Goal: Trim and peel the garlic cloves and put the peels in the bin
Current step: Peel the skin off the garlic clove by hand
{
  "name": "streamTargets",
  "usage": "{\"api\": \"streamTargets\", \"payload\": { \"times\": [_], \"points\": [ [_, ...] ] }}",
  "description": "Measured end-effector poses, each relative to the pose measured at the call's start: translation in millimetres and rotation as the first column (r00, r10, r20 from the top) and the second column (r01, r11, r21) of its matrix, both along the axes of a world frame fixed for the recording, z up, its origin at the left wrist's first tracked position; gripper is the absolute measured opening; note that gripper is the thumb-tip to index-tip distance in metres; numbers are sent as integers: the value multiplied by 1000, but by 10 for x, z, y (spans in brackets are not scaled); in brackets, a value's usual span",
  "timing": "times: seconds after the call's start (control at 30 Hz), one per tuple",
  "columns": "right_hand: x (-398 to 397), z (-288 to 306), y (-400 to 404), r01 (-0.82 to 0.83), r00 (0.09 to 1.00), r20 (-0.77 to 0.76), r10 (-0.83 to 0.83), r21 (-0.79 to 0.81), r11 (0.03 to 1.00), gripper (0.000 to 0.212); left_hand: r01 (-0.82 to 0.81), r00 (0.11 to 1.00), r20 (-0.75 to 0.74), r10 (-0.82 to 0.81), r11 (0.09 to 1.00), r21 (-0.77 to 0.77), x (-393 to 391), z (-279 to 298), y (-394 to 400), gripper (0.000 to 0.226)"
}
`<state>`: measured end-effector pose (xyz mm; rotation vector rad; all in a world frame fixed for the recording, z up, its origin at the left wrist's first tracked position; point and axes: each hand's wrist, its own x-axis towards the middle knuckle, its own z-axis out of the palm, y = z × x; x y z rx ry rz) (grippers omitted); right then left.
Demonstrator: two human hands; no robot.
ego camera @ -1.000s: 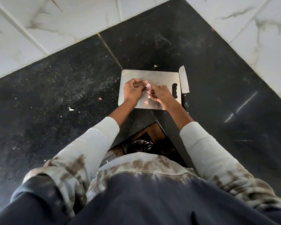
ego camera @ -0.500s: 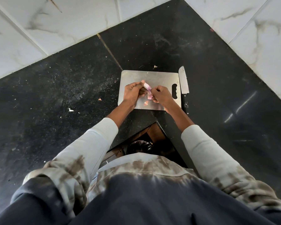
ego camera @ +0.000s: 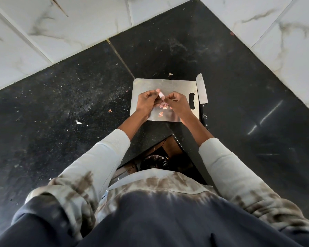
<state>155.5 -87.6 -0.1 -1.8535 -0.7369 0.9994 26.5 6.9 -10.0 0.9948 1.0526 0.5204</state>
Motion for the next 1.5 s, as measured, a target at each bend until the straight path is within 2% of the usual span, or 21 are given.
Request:
{"api": "streamTargets", "payload": {
  "times": [0.1,0.27,0.37,0.73,0.97,1.1,1.27,1.43,1.5],
  "points": [
    [-13,-12,9,27,999,-31,-28,-8,1000,30,32,999,-25,-32,999,-1,3,27,-6,16],
    [-20,4,29,70,991,-114,-71,-8,997,23,78,996,-39,-75,994,80,-48,31,14,38],
    [-5,23,18,55,990,-127,-53,16,998,23,67,996,-60,-61,992,103,-31,37,25,29],
    [31,19,-5,10,991,-134,-5,40,999,29,65,997,-51,-64,998,20,-17,91,34,16],
    [23,22,2,40,984,-177,-32,44,998,19,110,994,0,-111,991,74,-50,44,32,21],
    [23,10,3,33,983,-185,-23,55,998,23,131,991,-27,-129,986,98,-52,5,57,36],
    [31,-12,23,28,986,-169,-16,69,997,27,111,994,-31,-109,992,66,-28,-8,53,33],
    [34,18,11,27,983,-180,-13,76,997,24,76,997,-1,-76,997,15,-19,-50,27,14],
    [46,16,-5,35,981,-194,-20,78,996,20,31,999,24,-31,999,-29,-27,-37,34,20]
  ]
}}
